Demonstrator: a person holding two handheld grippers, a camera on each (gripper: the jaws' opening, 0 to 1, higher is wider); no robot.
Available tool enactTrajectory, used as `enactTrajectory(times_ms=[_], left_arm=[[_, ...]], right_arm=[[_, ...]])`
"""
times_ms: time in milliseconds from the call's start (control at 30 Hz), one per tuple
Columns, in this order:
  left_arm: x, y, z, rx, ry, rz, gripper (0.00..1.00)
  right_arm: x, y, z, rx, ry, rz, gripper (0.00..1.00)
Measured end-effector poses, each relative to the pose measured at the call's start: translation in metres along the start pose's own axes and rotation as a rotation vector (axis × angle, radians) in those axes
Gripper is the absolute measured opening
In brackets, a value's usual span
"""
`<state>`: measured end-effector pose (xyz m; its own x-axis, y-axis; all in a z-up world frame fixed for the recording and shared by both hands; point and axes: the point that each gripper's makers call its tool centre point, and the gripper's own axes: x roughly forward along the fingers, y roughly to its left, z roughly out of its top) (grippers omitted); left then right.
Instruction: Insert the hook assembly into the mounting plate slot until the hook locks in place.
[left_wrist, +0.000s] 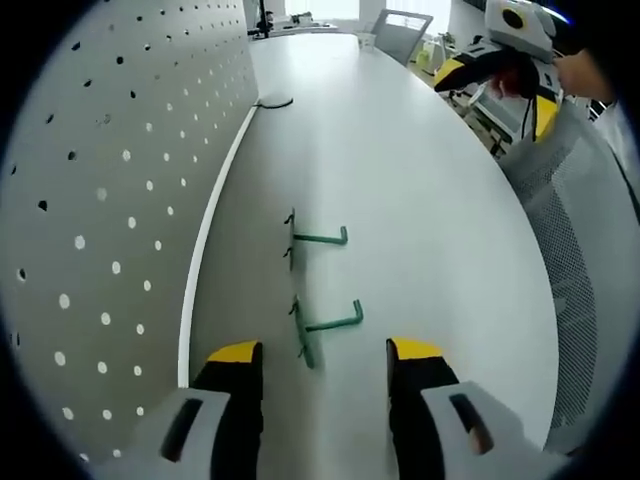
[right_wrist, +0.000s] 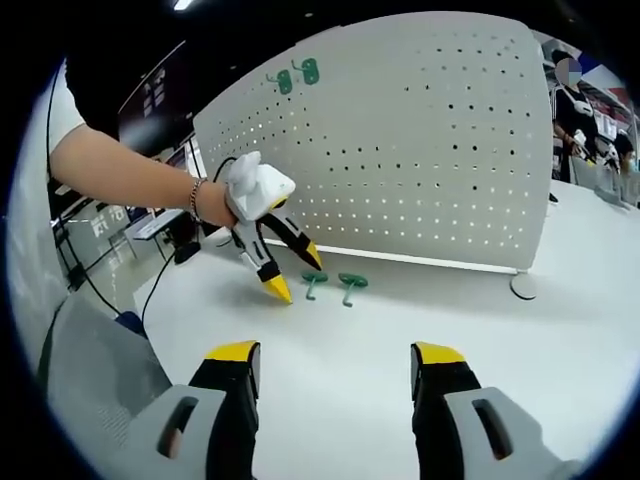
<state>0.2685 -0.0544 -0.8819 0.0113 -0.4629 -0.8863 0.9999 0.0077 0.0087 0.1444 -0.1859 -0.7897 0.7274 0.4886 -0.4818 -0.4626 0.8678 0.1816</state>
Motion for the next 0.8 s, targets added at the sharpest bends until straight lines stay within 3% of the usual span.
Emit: enactTrajectory(times_ms=[800], left_arm=[[-0.0012, 0.01, 0.0011, -0.082, -0.026, 0.056, 0.23]], right_arm=[[-0.0032, -0.0008, -0.0023, 0.005, 0.008, -0.005, 0.59]])
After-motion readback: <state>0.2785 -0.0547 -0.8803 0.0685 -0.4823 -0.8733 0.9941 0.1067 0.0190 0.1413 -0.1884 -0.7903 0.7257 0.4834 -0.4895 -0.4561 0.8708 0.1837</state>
